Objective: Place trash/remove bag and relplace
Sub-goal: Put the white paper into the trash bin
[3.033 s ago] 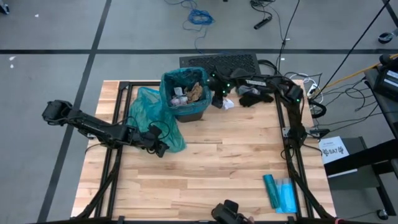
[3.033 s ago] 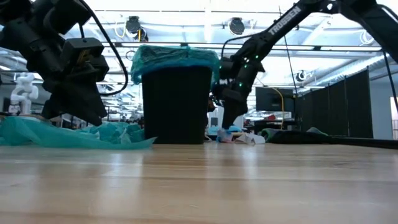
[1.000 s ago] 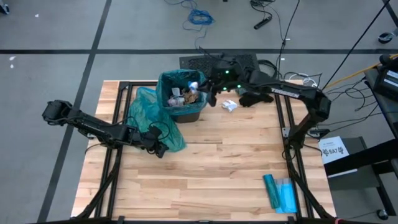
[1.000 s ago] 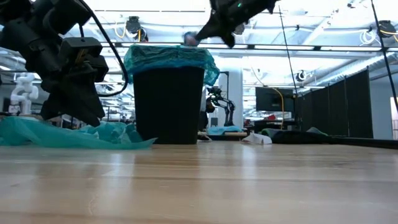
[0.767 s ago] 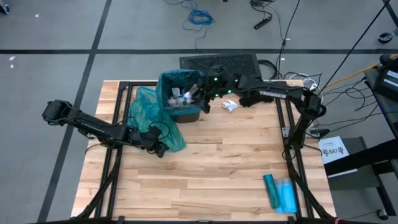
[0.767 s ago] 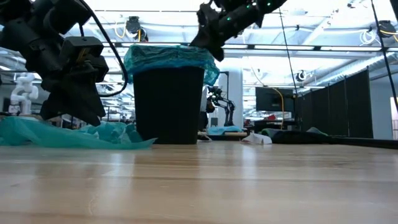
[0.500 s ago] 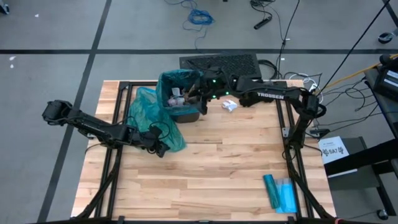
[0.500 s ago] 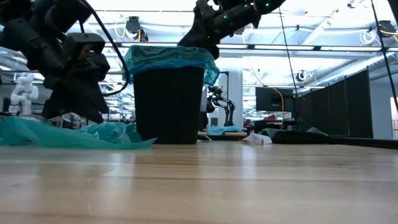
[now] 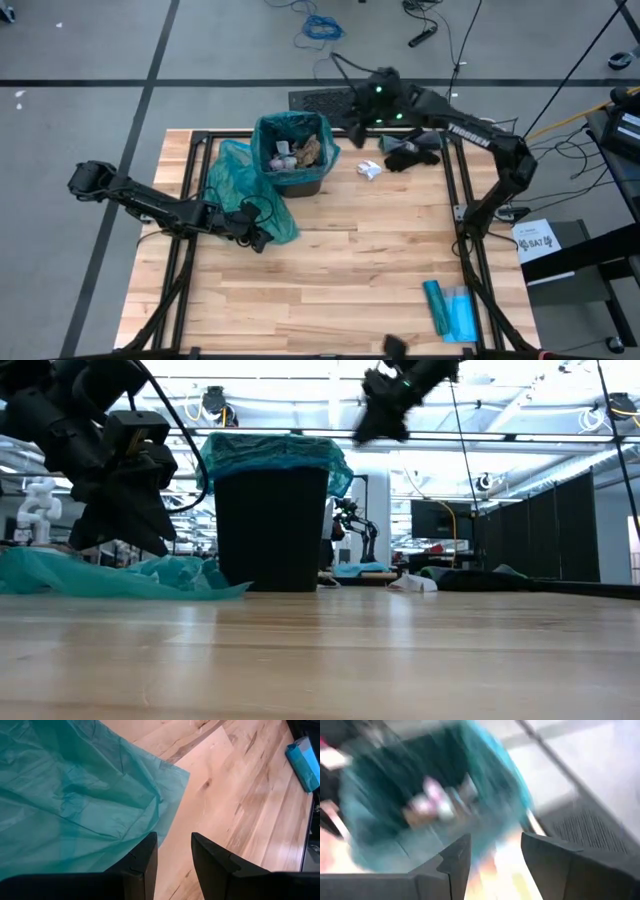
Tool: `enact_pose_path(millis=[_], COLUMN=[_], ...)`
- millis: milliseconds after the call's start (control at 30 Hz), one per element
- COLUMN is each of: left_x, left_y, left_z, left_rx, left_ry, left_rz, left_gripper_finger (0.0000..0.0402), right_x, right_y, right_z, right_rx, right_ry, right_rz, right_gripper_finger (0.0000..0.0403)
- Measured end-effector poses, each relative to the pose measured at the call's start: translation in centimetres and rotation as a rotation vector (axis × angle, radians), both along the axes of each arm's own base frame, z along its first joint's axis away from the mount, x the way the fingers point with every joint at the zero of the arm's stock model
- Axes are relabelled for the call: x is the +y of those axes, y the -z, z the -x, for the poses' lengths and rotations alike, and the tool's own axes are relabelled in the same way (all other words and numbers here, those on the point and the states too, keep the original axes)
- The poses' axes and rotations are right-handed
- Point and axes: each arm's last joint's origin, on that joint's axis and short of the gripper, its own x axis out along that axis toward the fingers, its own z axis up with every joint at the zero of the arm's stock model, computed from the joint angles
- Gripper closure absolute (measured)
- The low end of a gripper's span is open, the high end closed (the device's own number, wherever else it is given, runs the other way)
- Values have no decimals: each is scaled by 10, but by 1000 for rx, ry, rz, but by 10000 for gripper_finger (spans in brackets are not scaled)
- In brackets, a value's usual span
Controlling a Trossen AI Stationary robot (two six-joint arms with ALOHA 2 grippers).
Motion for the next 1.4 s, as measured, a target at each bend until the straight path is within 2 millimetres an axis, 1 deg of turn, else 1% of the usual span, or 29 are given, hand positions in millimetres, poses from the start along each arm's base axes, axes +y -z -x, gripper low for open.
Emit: enact_pose_path(millis=[67,200,367,500,667,767,867,933,1000,1100,1267,1333,1400], left_x=[0,0,1,2,2,2,2,2,2,2,2,2,2], left_y=[0,0,1,0,0,0,0,0,0,0,0,0,0], left_z=[0,0,1,0,0,0,0,0,0,0,0,0,0], left_rx=[1,2,5,-1,-1,-1,-1,-2,-2,-2,-2,-2,-2], left_ry=[0,3,-20,-29,-29,-30,-30,-31,-31,-30,-29,-28,-28], left_rz=[0,-4,-35,-69,-69,-69,-68,-67,-66,-65,-63,-62,-62], left_gripper_finger=[285,285,285,285,285,285,285,285,285,285,285,285,285], right_x=[-7,-13,-17,-16,-18,-19,-18,-18,-18,-18,-17,-17,-16], right_y=[6,19,56,92,120,142,172,186,194,206,221,229,235], right_z=[16,36,49,50,48,48,50,49,45,39,28,26,25], right_rx=[86,229,341,371,308,294,356,398,423,466,481,492,513], right_ry=[40,75,123,143,173,187,212,204,178,184,163,172,176], right_rz=[-58,-157,-259,-306,-288,-291,-356,-377,-370,-327,-307,-324,-344], right_gripper_finger=[241,242,242,236,225,222,222,222,222,222,226,240,266])
